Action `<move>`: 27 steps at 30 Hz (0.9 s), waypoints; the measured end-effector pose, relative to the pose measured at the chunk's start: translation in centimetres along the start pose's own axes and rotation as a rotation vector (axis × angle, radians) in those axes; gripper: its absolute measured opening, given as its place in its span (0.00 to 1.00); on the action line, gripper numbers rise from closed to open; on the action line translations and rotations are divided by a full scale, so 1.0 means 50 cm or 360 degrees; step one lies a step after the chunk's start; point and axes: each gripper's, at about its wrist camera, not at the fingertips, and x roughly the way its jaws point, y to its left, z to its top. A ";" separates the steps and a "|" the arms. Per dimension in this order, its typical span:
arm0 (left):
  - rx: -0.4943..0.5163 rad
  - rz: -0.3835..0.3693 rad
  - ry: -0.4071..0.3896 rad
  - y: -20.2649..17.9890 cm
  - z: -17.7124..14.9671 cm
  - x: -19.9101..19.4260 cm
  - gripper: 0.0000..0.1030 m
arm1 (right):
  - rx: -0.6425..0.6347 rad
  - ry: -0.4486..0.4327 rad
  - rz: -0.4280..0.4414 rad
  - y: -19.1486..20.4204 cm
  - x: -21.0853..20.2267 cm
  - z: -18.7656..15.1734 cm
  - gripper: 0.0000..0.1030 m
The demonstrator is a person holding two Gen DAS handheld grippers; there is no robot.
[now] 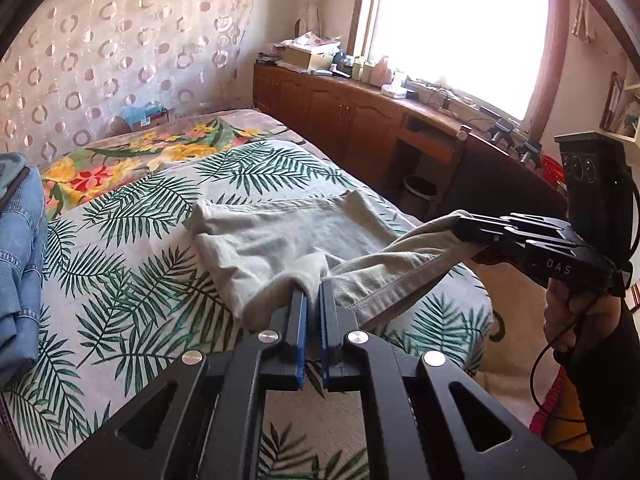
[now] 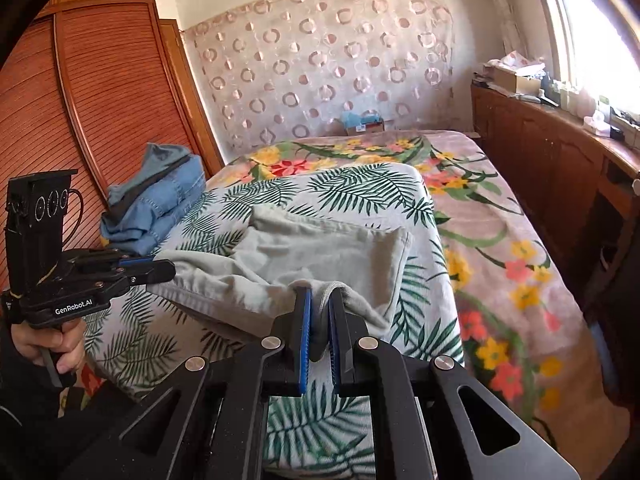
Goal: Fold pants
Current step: 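Fold the pants end over the rest with the left gripper, release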
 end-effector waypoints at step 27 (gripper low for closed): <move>-0.0056 0.0136 0.0135 0.078 0.090 0.153 0.07 | -0.0002 0.0122 -0.0147 0.002 0.197 0.096 0.08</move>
